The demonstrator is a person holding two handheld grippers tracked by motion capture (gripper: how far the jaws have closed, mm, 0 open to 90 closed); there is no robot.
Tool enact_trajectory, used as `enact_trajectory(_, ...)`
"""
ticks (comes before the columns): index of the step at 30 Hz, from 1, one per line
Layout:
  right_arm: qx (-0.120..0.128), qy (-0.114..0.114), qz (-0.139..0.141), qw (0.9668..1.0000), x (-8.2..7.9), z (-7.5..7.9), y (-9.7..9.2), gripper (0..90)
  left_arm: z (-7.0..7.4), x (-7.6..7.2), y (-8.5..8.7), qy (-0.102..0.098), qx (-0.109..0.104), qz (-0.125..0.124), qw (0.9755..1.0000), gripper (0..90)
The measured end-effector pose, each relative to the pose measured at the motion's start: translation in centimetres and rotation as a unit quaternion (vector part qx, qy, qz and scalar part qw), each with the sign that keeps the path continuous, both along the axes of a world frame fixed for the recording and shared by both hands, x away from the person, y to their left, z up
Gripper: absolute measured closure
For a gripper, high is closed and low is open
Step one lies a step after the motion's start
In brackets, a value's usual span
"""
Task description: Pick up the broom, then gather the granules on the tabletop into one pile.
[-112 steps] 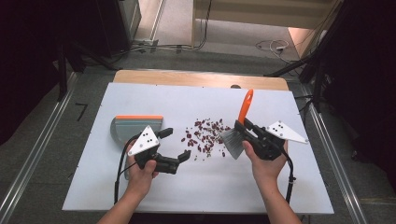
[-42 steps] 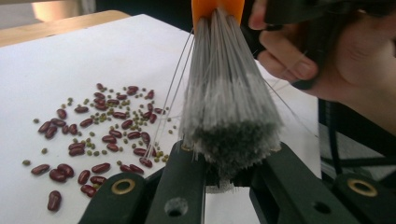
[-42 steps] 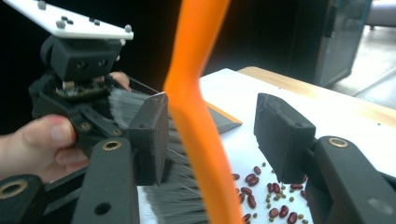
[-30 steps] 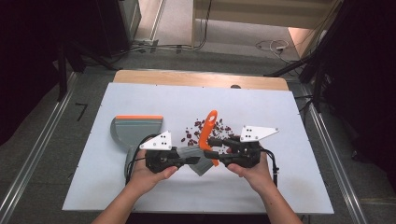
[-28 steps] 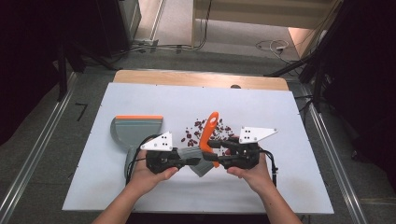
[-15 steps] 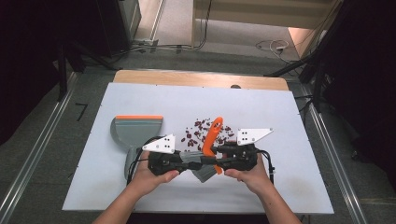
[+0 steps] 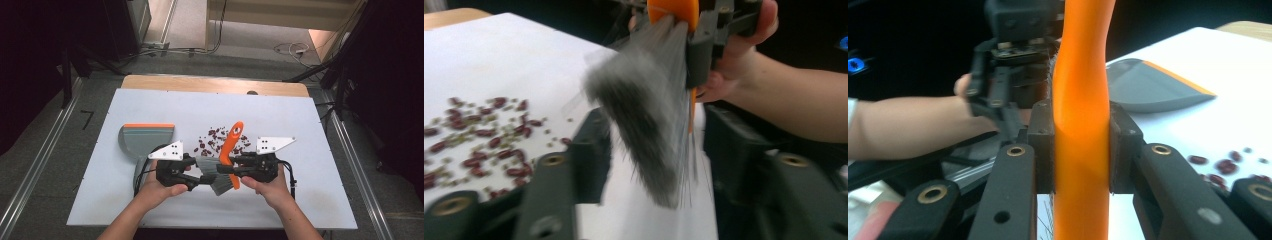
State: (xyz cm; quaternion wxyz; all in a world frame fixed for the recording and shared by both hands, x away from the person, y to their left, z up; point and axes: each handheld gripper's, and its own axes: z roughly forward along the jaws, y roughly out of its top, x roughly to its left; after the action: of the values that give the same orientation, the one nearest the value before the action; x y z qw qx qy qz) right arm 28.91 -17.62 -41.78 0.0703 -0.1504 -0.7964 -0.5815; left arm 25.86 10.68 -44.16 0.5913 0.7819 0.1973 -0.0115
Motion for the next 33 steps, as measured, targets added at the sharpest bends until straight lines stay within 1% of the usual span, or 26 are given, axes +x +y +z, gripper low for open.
enact_trajectory(1,0.000,0.001,-0.008,1.0000,0.1,0.0,-0.1,69.0,0.0,-0.1,0.2,0.000,-0.002,0.007,1.0000,35.1)
enact_trajectory(3,-0.004,0.003,-0.030,0.9995,0.3,0.1,-0.5,69.0,0.1,-0.2,0.4,-0.005,0.005,0.026,0.9996,24.9)
enact_trajectory(5,-0.013,0.005,-0.054,0.9985,0.5,0.1,-0.9,69.0,0.2,-0.4,0.7,-0.010,0.015,0.051,0.9985,13.5)
enact_trajectory(6,-0.022,0.000,-0.069,0.9974,0.5,0.2,-1.0,69.0,0.3,-0.5,0.9,-0.010,0.016,0.060,0.9980,8.8)
enact_trajectory(7,-0.032,-0.002,-0.083,0.9960,0.6,0.2,-1.1,69.0,0.3,-0.5,1.1,-0.012,0.019,0.068,0.9974,6.1)
enact_trajectory(8,-0.040,-0.005,-0.094,0.9948,0.6,0.2,-1.2,69.0,0.3,-0.5,1.1,-0.012,0.019,0.068,0.9974,3.6)
enact_trajectory(9,-0.045,-0.008,-0.107,0.9932,0.7,0.3,-1.3,69.0,0.4,-0.6,1.6,-0.012,0.016,0.081,0.9965,2.0)
enact_trajectory(10,-0.053,-0.008,-0.119,0.9914,0.8,0.3,-1.4,69.1,0.4,-0.7,2.0,-0.016,0.015,0.083,0.9963,0.9)
enact_trajectory(11,-0.053,-0.008,-0.119,0.9914,0.8,0.3,-1.4,69.1,0.4,-0.7,2.0,-0.016,0.015,0.083,0.9963,0.0)
enact_trajectory(12,-0.062,-0.011,-0.136,0.9888,1.0,0.4,-1.6,69.0,0.4,-0.7,2.2,-0.016,0.012,0.090,0.9957,0.0)
enact_trajectory(13,-0.066,-0.013,-0.145,0.9871,1.1,0.5,-1.7,69.0,0.5,-0.8,2.8,-0.020,0.015,0.099,0.9948,0.0)
enact_trajectory(15,-0.074,-0.017,-0.157,0.9847,1.4,0.7,-2.0,69.0,0.5,-0.8,3.0,-0.021,0.015,0.103,0.9943,0.0)
enact_trajectory(17,-0.084,-0.020,-0.171,0.9815,1.5,0.9,-2.3,69.0,0.5,-0.9,3.5,-0.022,0.015,0.110,0.9935,0.0)
enact_trajectory(19,-0.095,-0.030,-0.185,0.9778,1.7,1.1,-2.6,69.1,0.4,-1.1,4.2,-0.022,0.017,0.118,0.9926,0.0)
enact_trajectory(20,-0.095,-0.030,-0.185,0.9778,1.7,1.1,-2.6,69.1,0.4,-1.1,4.2,-0.022,0.017,0.118,0.9926,0.0)
enact_trajectory(21,-0.100,-0.027,-0.193,0.9758,2.0,1.4,-3.1,69.0,0.4,-1.1,4.4,-0.022,0.017,0.122,0.9922,0.0)
enact_trajectory(22,-0.098,-0.027,-0.199,0.9746,2.2,1.5,-3.3,69.0,0.3,-1.3,4.8,-0.025,0.024,0.130,0.9909,0.0)
enact_trajectory(23,-0.097,-0.028,-0.203,0.9739,2.4,1.6,-3.6,69.0,0.2,-1.5,5.0,-0.028,0.027,0.133,0.9904,0.0)
enact_trajectory(24,-0.097,-0.028,-0.203,0.9739,2.4,1.6,-3.6,69.0,0.2,-1.5,5.0,-0.028,0.027,0.133,0.9904,0.0)
enact_trajectory(25,-0.102,-0.027,-0.221,0.9696,2.9,1.7,-4.1,69.0,0.2,-1.6,5.2,-0.029,0.026,0.135,0.9901,0.0)
enact_trajectory(26,-0.105,-0.026,-0.229,0.9675,3.1,1.8,-4.4,69.0,0.1,-1.8,5.4,-0.029,0.029,0.137,0.9898,0.0)
enact_trajectory(28,-0.108,-0.025,-0.237,0.9651,3.7,2.0,-4.8,69.0,0.0,-2.1,5.9,-0.031,0.030,0.141,0.9890,0.0)
enact_trajectory(30,-0.124,-0.025,-0.248,0.9604,4.3,2.1,-5.0,69.0,-0.1,-2.4,6.6,-0.031,0.032,0.145,0.9884,0.0)
enact_trajectory(31,-0.124,-0.025,-0.248,0.9604,4.3,2.1,-5.0,69.0,-0.3,-2.5,7.0,-0.031,0.031,0.149,0.9878,0.0)
enact_trajectory(32,-0.133,-0.025,-0.252,0.9583,4.9,2.3,-5.2,69.0,-0.5,-2.6,7.7,-0.028,0.032,0.154,0.9871,0.0)
enact_trajectory(33,-0.139,-0.025,-0.257,0.9562,5.3,2.3,-5.2,69.0,-0.5,-2.6,7.7,-0.028,0.032,0.154,0.9871,0.0)
